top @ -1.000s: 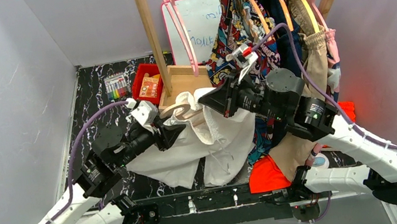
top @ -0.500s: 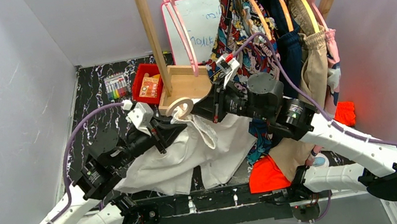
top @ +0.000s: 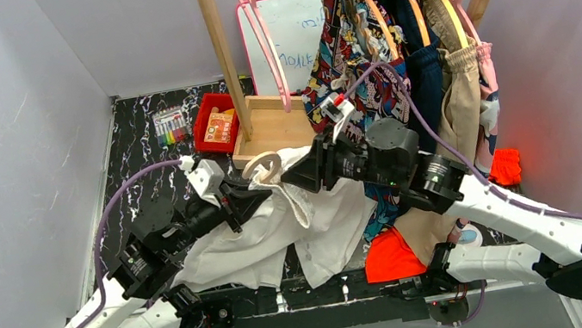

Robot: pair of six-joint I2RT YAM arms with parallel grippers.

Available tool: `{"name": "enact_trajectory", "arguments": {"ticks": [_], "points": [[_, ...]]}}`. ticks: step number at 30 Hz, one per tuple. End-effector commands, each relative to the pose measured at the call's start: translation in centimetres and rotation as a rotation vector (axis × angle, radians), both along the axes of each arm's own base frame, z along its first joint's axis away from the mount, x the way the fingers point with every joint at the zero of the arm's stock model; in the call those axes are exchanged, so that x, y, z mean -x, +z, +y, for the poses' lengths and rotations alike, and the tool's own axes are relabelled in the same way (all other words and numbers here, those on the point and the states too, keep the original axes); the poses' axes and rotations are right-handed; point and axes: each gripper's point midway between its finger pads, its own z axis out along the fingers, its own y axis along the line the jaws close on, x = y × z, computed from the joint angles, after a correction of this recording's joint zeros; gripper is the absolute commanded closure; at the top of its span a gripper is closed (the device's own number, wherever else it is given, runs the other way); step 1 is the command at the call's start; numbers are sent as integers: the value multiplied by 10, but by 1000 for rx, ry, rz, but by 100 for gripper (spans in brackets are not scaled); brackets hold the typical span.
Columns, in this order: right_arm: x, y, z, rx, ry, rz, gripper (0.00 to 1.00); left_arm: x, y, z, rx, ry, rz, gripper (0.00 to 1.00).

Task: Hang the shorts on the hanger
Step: Hang the shorts on the hanger.

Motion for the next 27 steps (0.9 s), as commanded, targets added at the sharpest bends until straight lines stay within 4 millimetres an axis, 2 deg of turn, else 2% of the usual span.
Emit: {"name": "enact_trajectory", "arguments": {"ticks": [1, 3, 7, 16, 21, 23, 27], "points": [[9, 10, -20, 29, 8, -106, 49, 9, 34, 8, 91, -11, -96, 100], [11, 9, -27, 62, 8, -138, 42, 12, 33, 10, 89, -17, -92, 100], [18, 17, -41, 97, 37, -228, 36, 22, 32, 11, 90, -57, -86, 100], [40, 77, -54, 24, 133, -444, 31, 51, 44, 8, 116, -196, -56, 100], [45, 104, -50, -19, 169, -512, 30, 57, 48, 5, 119, -234, -47, 100], [49, 108, -43, -29, 213, -519, 31, 58, 49, 3, 120, -251, -43, 100], [56, 104, -26, -44, 303, -503, 30, 61, 53, -1, 128, -275, -40, 100]]}}
